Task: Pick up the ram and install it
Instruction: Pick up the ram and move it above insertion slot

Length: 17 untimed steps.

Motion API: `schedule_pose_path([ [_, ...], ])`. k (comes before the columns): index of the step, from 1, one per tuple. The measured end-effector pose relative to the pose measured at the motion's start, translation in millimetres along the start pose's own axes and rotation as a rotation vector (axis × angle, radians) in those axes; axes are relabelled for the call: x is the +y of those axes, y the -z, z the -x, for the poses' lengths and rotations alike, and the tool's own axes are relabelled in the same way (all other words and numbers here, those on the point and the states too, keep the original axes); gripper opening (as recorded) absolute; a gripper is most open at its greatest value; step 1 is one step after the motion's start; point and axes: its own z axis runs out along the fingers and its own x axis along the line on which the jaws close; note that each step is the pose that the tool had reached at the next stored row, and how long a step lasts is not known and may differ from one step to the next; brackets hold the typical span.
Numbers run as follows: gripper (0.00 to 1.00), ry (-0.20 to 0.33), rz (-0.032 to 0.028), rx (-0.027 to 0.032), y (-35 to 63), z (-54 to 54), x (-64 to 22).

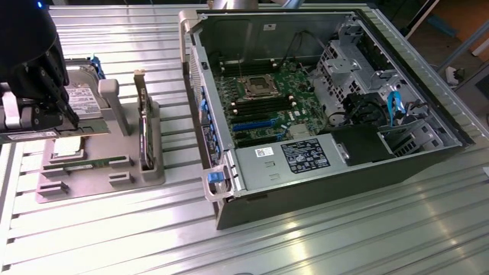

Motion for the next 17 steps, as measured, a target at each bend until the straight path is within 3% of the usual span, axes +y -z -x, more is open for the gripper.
schedule_pose_path([
  [9,0.12,0.000,0.0002,0.0002,0.2,0.0,-0.3],
  [17,0.12,0.000,0.0003,0.0002,0.4,1.4,-26.0],
])
